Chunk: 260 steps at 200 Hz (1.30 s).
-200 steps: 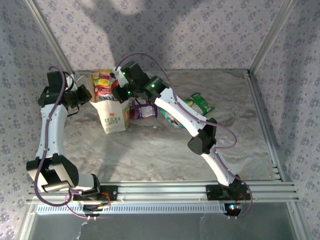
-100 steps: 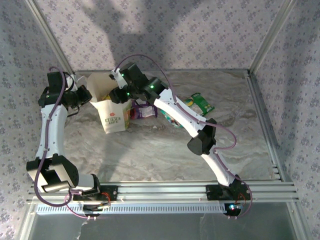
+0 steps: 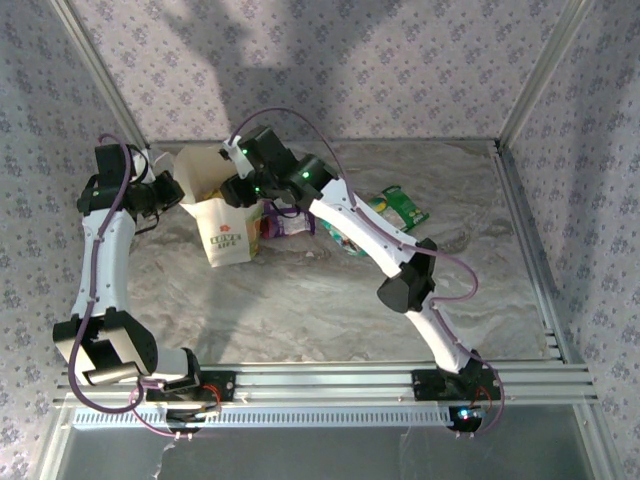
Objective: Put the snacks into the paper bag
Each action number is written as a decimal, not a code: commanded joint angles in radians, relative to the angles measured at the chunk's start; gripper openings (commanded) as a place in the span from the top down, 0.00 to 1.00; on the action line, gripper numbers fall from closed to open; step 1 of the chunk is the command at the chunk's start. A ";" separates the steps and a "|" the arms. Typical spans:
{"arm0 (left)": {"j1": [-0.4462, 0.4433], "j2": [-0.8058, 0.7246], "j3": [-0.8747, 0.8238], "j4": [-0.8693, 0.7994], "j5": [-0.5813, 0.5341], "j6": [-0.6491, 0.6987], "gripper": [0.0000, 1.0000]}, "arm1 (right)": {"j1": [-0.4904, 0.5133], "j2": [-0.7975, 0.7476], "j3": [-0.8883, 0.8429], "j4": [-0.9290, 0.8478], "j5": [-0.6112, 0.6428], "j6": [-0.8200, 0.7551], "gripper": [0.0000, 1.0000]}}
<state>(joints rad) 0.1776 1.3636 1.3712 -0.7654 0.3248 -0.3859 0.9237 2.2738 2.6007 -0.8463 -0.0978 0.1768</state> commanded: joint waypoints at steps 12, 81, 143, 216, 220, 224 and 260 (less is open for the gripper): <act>0.001 -0.018 -0.019 -0.041 0.003 0.005 0.91 | 0.017 -0.110 -0.056 -0.010 0.074 -0.046 0.64; 0.001 -0.031 -0.024 -0.046 0.002 0.004 0.90 | 0.030 -0.222 -0.207 0.016 0.154 -0.060 0.63; 0.002 -0.035 -0.018 -0.057 -0.001 0.010 0.90 | 0.023 -0.347 -0.389 0.058 0.204 -0.042 0.62; 0.002 -0.038 -0.014 -0.056 0.000 0.010 0.90 | 0.001 -0.546 -0.674 0.122 0.301 -0.019 0.60; 0.003 -0.039 -0.014 -0.056 0.000 0.010 0.90 | -0.002 -0.558 -0.690 0.127 0.308 -0.014 0.60; 0.003 -0.039 -0.014 -0.057 0.001 0.010 0.90 | -0.004 -0.569 -0.707 0.131 0.313 -0.010 0.60; 0.003 -0.043 -0.017 -0.059 0.000 0.013 0.90 | -0.049 -0.686 -0.861 0.161 0.344 0.046 0.59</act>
<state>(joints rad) 0.1776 1.3479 1.3640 -0.7666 0.3248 -0.3855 0.9035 1.6745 1.8118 -0.7200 0.1947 0.1703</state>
